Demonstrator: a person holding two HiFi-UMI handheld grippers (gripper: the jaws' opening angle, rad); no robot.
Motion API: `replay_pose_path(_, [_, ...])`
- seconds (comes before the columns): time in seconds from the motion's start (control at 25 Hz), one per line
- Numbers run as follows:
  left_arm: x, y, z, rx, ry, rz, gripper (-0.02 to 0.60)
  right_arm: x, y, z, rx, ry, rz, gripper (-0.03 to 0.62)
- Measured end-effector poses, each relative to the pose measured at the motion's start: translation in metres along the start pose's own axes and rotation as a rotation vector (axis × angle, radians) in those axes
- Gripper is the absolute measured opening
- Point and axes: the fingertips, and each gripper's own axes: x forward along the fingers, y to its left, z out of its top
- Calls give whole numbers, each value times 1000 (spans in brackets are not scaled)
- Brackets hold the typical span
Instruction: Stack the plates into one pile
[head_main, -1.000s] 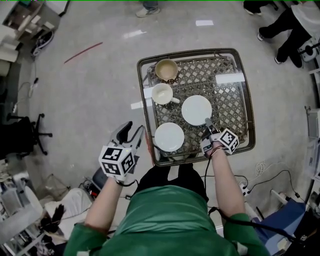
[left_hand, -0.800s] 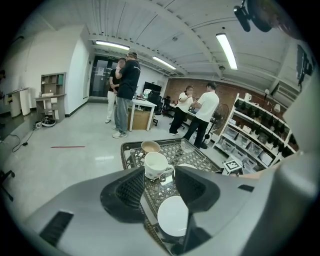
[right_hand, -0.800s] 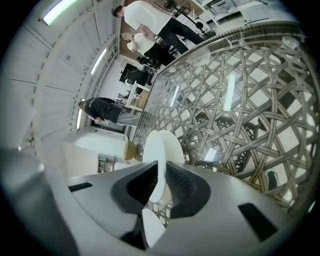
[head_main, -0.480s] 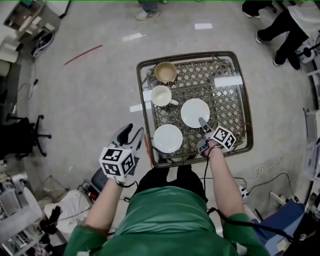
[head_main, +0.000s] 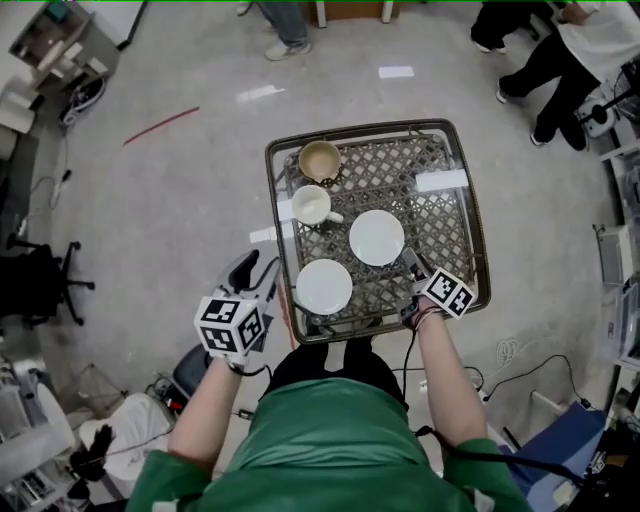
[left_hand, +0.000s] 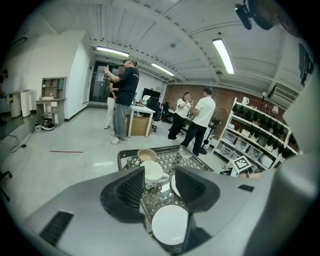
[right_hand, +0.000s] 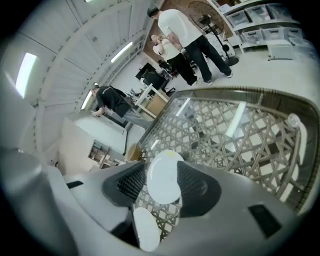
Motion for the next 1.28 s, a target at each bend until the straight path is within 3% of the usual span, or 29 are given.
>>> replay_pose_path(0.16, [-6, -5, 30, 10, -87, 14, 198, -41, 48, 40, -186, -84, 72, 120])
replay_pose_path(0.4, [-25, -14, 74, 37, -203, 47, 198, -101, 132, 86, -557, -210, 149, 90])
replay_pose_path(0.56, [-38, -28, 93, 40, -262, 56, 197, -133, 180, 105, -713, -293, 211, 61])
replay_pose_path(0.72, [-51, -40, 96, 35, -296, 81, 198, -150, 209, 106, -760, -309, 312, 52])
replay_pose_path(0.96, [-85, -36, 87, 3, -339, 179, 198, -138, 217, 82, -784, -217, 414, 54])
replay_pose_path(1.04, [-96, -30, 80, -13, -344, 215, 198, -127, 213, 68, -777, -162, 440, 55])
replay_pose_path(1.16, [-107, -21, 62, -39, -329, 259, 198, -106, 201, 42, -729, -45, 469, 132])
replay_pose_path(1.28, [-113, -12, 42, -62, -301, 281, 198, -87, 181, 11, -656, 75, 476, 163])
